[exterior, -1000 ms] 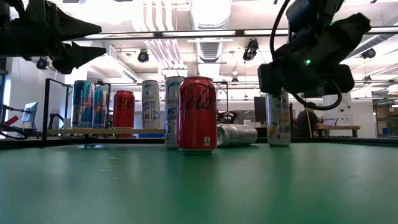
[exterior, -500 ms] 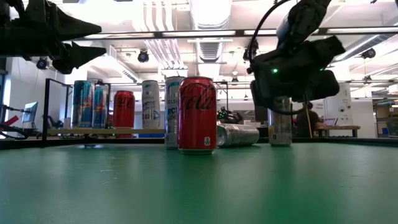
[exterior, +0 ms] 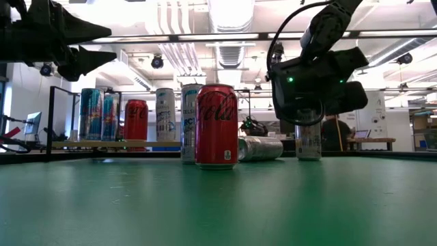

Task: Place canned beverage on shelf
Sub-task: Move the white yellow soda can to the center

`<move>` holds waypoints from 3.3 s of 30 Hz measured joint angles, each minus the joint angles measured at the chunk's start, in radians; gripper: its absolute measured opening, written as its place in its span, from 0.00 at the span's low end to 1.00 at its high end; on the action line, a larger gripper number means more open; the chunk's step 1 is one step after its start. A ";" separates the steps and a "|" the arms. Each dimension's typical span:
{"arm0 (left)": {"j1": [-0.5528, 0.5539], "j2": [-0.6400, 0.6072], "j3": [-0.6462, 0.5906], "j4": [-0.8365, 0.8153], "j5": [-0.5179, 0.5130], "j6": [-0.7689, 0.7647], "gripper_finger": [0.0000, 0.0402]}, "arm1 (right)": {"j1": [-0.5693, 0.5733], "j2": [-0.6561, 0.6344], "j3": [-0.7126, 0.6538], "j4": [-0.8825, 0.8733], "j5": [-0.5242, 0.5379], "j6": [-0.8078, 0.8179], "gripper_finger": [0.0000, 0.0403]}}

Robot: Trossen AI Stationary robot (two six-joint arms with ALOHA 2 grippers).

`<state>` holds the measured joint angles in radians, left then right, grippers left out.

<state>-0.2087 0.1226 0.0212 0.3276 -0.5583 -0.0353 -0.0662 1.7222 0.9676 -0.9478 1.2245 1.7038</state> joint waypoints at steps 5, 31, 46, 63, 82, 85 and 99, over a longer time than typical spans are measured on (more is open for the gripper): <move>0.000 0.000 0.000 0.000 0.000 0.000 0.93 | 0.000 0.000 0.002 0.008 -0.022 -0.001 0.96; 0.000 0.000 0.000 0.000 0.000 0.000 0.93 | -0.030 0.000 0.003 -0.005 -0.028 -0.005 0.99; 0.000 0.000 0.000 0.000 0.000 0.000 0.93 | -0.028 -0.009 0.015 -0.074 -0.170 0.006 0.99; 0.000 0.000 0.000 0.000 0.000 0.000 0.93 | -0.014 -0.013 0.079 -0.218 -0.204 0.084 0.99; 0.000 0.000 0.000 0.000 0.000 0.000 0.93 | 0.034 -0.014 0.332 -0.517 -0.635 0.128 0.99; 0.000 0.000 0.000 0.000 0.000 0.000 0.93 | 0.041 -0.014 0.338 -0.532 -0.648 0.195 0.99; 0.000 0.000 0.000 0.000 0.000 0.000 0.93 | 0.053 -0.011 0.128 -0.261 -0.275 0.225 0.99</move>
<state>-0.2089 0.1226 0.0216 0.3279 -0.5587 -0.0353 -0.0135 1.7115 1.0954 -1.2092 0.9494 1.9283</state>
